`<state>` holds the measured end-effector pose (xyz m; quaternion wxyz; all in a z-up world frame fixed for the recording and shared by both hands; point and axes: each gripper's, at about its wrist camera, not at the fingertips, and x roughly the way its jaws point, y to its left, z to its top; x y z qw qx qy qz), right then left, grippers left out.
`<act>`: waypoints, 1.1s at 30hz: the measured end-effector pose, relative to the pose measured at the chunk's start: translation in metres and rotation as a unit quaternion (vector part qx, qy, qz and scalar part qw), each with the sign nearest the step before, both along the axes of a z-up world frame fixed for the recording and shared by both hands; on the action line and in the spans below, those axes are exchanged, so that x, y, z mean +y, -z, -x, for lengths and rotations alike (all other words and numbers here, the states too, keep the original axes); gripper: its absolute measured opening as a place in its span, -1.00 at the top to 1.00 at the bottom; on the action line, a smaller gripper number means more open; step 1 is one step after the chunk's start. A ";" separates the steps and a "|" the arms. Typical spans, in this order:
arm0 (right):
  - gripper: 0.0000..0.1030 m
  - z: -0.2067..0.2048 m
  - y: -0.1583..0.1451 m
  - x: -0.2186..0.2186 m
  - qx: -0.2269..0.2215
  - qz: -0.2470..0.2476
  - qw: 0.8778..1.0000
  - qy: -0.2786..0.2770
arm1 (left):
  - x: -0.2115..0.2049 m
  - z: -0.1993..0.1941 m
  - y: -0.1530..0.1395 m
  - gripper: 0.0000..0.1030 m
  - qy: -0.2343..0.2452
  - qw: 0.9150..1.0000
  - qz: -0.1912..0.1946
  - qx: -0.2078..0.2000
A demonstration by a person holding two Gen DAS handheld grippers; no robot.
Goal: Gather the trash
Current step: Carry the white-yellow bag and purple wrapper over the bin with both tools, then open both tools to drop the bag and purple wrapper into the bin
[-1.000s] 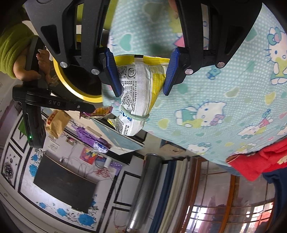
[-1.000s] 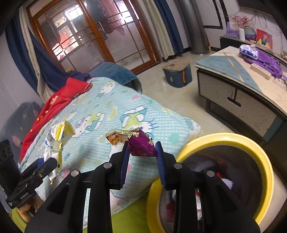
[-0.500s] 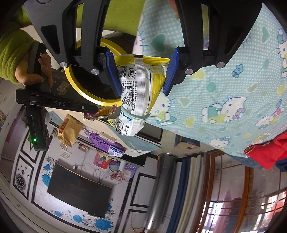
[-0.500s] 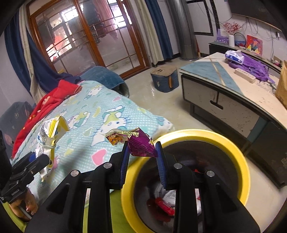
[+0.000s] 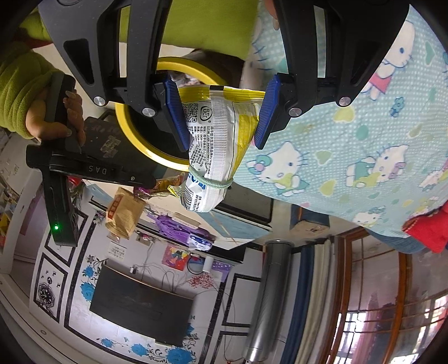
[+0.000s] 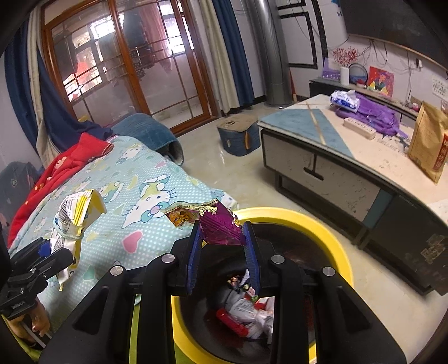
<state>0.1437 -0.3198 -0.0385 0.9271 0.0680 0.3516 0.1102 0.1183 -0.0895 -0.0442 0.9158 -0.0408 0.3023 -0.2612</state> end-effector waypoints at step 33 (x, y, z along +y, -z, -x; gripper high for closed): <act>0.43 0.053 0.045 -0.043 0.030 0.060 0.998 0.021 | -0.101 -0.011 0.019 0.21 0.092 0.994 -0.062 0.012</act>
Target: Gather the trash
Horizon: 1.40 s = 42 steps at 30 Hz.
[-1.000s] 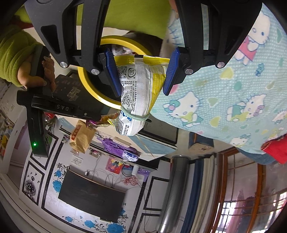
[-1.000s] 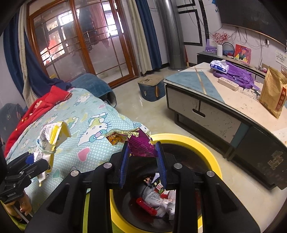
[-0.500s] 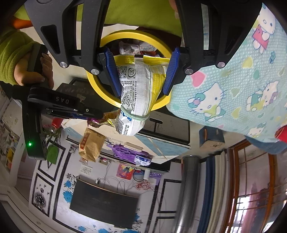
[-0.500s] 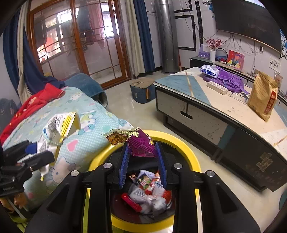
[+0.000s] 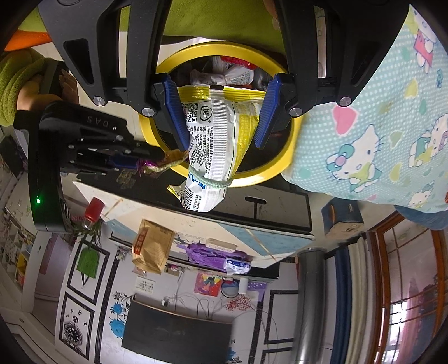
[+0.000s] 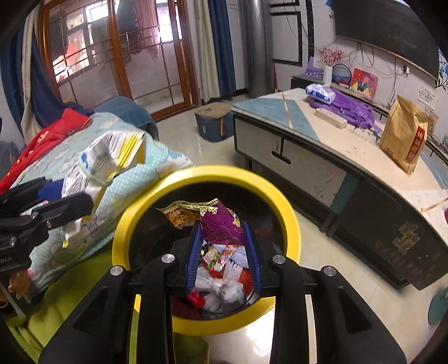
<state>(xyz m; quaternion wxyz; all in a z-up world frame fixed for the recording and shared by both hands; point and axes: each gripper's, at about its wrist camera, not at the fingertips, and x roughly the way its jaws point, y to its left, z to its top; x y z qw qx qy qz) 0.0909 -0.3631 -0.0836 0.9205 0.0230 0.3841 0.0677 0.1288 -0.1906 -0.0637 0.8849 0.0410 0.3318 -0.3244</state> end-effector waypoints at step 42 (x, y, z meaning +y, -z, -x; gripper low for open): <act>-0.87 0.020 -0.045 0.063 -0.108 -0.024 0.993 -0.035 | 0.113 0.003 -0.040 -0.78 -0.201 0.979 0.022 -0.035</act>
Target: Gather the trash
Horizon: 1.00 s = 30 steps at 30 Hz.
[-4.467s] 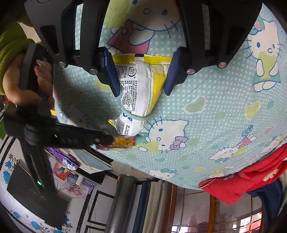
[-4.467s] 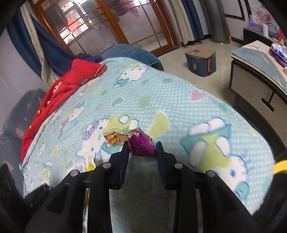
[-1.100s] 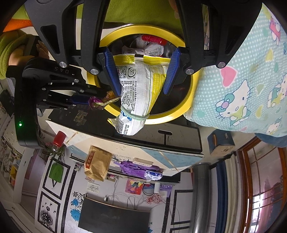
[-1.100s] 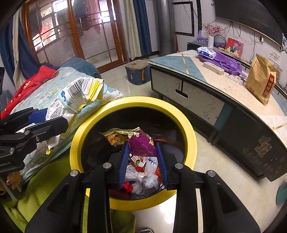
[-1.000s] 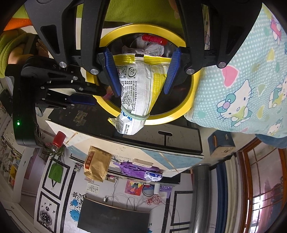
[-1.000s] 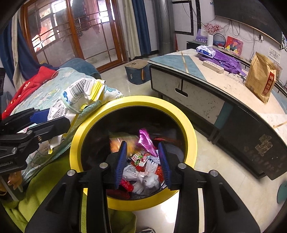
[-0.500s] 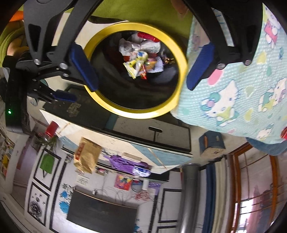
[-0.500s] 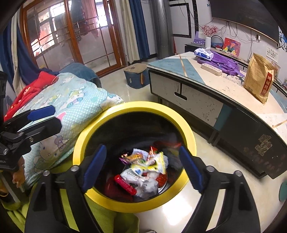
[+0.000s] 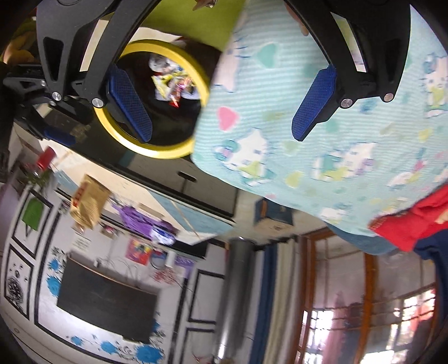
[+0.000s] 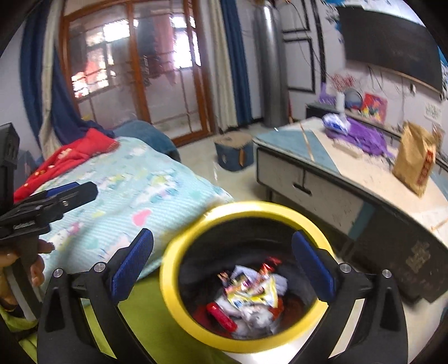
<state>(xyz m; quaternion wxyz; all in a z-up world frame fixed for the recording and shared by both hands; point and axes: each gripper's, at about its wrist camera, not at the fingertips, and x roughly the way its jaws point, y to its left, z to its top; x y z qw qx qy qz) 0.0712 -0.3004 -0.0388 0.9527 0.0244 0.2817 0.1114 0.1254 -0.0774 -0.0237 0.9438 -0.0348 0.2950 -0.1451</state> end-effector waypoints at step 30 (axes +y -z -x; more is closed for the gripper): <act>-0.88 0.055 -0.021 0.081 -0.147 0.022 0.988 -0.035 | 0.056 0.102 -0.011 -0.79 -0.069 0.991 -0.006 -0.112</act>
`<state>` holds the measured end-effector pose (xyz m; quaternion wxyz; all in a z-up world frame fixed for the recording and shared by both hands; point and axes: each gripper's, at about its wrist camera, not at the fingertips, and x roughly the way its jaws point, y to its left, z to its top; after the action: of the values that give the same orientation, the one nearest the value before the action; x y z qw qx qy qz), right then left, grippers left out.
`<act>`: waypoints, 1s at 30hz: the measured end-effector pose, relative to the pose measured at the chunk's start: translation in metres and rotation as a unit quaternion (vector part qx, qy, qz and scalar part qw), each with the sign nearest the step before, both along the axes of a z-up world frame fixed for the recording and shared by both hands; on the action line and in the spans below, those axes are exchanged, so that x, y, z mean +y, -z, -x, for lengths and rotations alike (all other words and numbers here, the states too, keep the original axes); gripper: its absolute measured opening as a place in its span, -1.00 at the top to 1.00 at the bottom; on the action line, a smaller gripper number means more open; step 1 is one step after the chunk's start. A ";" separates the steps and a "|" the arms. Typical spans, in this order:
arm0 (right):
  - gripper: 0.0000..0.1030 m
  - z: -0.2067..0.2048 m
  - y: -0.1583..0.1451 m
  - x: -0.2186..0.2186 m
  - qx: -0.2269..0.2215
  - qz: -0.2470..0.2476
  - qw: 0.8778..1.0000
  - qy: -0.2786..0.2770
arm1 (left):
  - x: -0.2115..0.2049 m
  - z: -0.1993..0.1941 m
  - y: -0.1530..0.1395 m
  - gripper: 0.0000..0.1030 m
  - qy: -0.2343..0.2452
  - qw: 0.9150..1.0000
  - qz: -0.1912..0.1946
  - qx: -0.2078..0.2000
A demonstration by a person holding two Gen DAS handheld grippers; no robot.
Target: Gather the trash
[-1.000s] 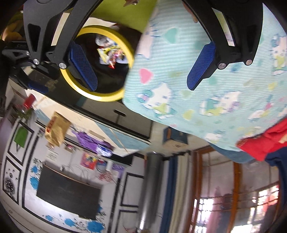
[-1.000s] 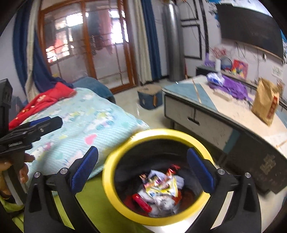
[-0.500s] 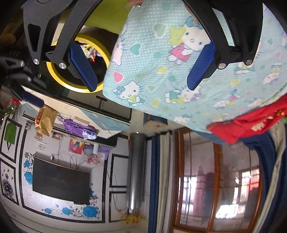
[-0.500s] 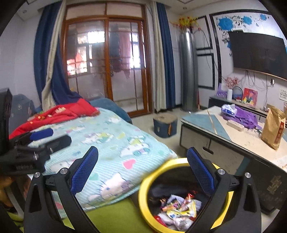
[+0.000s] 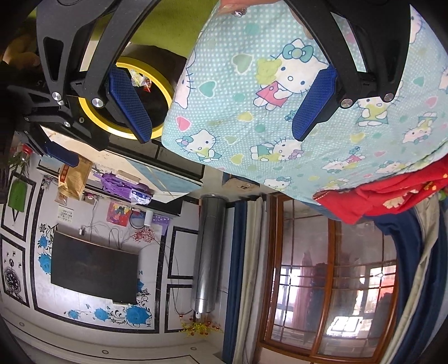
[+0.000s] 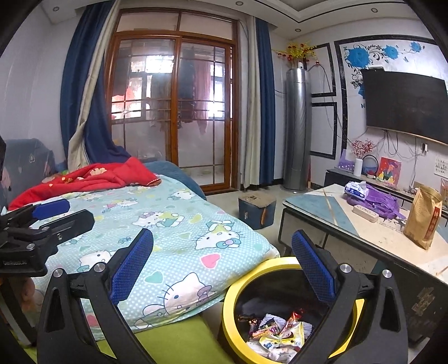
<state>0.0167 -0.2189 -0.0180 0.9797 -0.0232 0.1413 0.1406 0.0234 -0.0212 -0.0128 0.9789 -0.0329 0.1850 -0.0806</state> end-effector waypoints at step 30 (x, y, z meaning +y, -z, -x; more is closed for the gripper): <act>-0.88 -0.002 0.003 0.000 0.003 0.005 1.000 -0.001 | 0.003 0.002 0.000 -0.79 -0.003 1.000 0.009 0.000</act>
<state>0.0188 -0.2189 -0.0214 0.9790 -0.0276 0.1453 0.1406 0.0218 -0.0178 -0.0131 0.9788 -0.0423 0.1837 -0.0795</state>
